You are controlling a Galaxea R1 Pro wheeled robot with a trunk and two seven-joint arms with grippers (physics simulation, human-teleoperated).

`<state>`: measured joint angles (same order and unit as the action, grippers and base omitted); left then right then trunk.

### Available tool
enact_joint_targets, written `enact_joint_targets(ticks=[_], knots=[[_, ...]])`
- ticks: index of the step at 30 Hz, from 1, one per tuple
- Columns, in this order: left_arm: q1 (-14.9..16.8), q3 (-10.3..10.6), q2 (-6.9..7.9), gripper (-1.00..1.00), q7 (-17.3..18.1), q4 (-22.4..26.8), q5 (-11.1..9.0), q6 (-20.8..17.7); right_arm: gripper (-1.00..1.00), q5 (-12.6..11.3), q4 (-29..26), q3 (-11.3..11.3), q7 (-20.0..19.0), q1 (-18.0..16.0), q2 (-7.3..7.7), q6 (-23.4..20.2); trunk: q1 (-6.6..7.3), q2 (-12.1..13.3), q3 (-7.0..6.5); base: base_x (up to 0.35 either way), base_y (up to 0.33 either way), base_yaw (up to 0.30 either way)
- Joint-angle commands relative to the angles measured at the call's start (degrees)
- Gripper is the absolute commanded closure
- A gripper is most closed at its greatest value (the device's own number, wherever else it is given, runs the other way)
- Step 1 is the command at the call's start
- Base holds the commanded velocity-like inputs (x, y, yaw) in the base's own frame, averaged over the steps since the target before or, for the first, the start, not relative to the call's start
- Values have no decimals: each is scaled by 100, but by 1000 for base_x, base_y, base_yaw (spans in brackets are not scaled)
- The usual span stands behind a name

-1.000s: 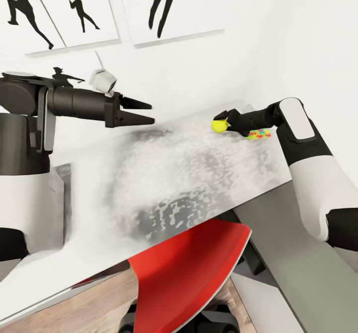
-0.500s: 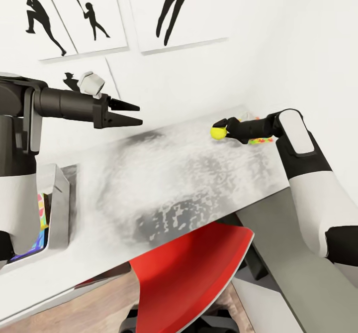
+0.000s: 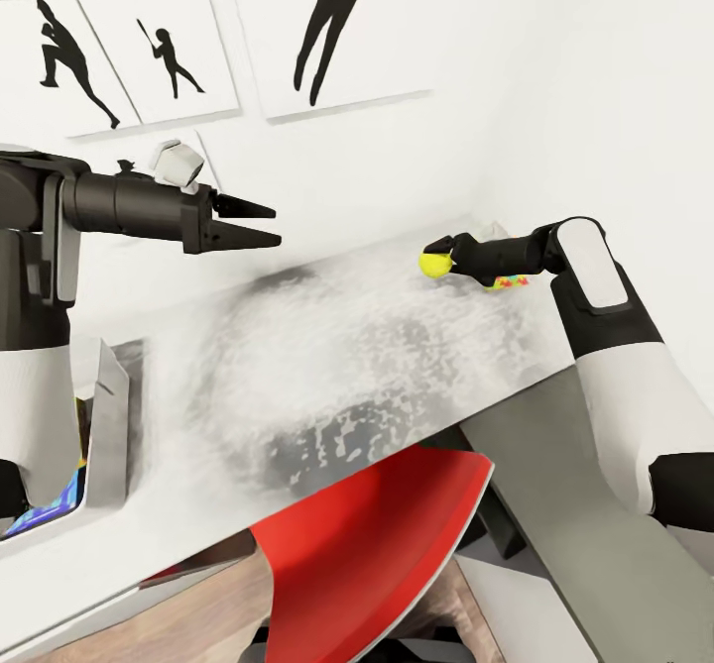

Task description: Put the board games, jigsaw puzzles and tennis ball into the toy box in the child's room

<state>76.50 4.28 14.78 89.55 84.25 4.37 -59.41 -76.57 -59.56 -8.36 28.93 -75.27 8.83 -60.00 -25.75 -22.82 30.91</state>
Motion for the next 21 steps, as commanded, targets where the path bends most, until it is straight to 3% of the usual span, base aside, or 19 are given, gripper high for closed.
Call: enact_joint_targets(ticks=[1,12,21], knots=[[6,4,5,-100,45,4,47,-59,100,-68,-3,-12,69,3,5,0,-4,-9,-1,0,0,-96],[6,-9,30,-100,45,4,47,-59,100,-68,-177,-16,69,88,-5,0,-4,-9,-106,0,0,-26],[6,-3,100,-100,45,4,47,-59,100,-68,-196,-37,69,91,-60,0,-4,-9,-192,0,0,59]])
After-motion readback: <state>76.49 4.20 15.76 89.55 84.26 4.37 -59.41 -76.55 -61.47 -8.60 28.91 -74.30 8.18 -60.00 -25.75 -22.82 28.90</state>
